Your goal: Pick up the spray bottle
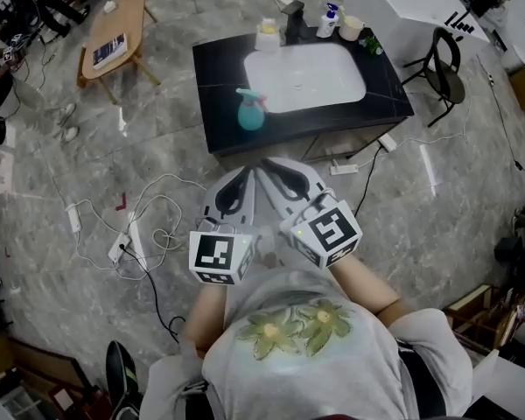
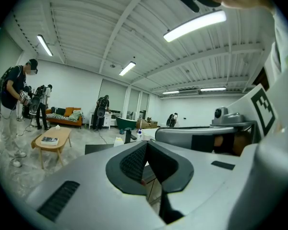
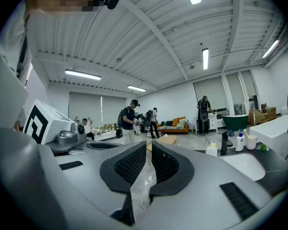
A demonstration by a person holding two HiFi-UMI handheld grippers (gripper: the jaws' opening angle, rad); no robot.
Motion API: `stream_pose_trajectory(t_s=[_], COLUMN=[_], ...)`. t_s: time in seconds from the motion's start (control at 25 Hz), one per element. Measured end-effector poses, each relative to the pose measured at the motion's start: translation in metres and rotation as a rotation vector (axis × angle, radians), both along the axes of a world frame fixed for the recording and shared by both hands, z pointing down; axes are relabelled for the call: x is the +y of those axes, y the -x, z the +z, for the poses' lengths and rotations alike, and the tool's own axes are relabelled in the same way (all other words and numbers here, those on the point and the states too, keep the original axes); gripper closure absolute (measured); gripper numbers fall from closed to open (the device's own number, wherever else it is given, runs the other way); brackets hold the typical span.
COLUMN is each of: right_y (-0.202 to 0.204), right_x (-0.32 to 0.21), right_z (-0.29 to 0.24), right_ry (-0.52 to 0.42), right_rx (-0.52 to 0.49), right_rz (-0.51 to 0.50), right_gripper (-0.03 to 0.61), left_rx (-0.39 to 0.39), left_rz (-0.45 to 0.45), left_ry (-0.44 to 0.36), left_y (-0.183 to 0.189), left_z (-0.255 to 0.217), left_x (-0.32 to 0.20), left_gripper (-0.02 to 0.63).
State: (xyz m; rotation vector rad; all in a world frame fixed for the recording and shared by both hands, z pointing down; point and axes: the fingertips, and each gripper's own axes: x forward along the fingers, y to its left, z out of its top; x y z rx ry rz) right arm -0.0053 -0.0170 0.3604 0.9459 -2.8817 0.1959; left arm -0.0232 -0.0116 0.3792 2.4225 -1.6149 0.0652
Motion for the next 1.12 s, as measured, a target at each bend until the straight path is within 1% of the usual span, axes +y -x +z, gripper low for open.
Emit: stream_pose_trajectory(t_s=[0.12,0.28,0.52,0.68,0.84,1.12], right_y=[0.0,0.001,0.006,0.007,0.005,-0.004], right_x=[-0.007,-0.012,-0.02,-0.021,-0.024,-0.036], right_z=[0.006,0.014,0.014,0.016,0.019,0.024], right_ry=[-0.007,0.006,0.004,0.02,0.035,0.041], right_rx=[0.032,0.066,0.079,0.087,0.094,0.099], right_rz=[0.012,0.016,0.017,0.015,0.009,0.037], right_gripper=[0.554,0.554,0.554,0.554,0.552,0.554], left_rx=[0.013,0.024,0.026,0.026,0.04,0.04], left_rz=[0.009,0.012,0.004,0.004,0.001,0.016], left_ry=[0.006,0.013,0.01,0.015,0.012,0.026], left_y=[-0.001,0.002,0.011,0.015,0.015,0.01], left_z=[0.008,0.01,0.008,0.009,0.009,0.014], left_x=[-0.005,-0.008,-0.014,-0.018,-0.022,-0.032], left_gripper=[0.606,0.606,0.606,0.606,0.606,0.606])
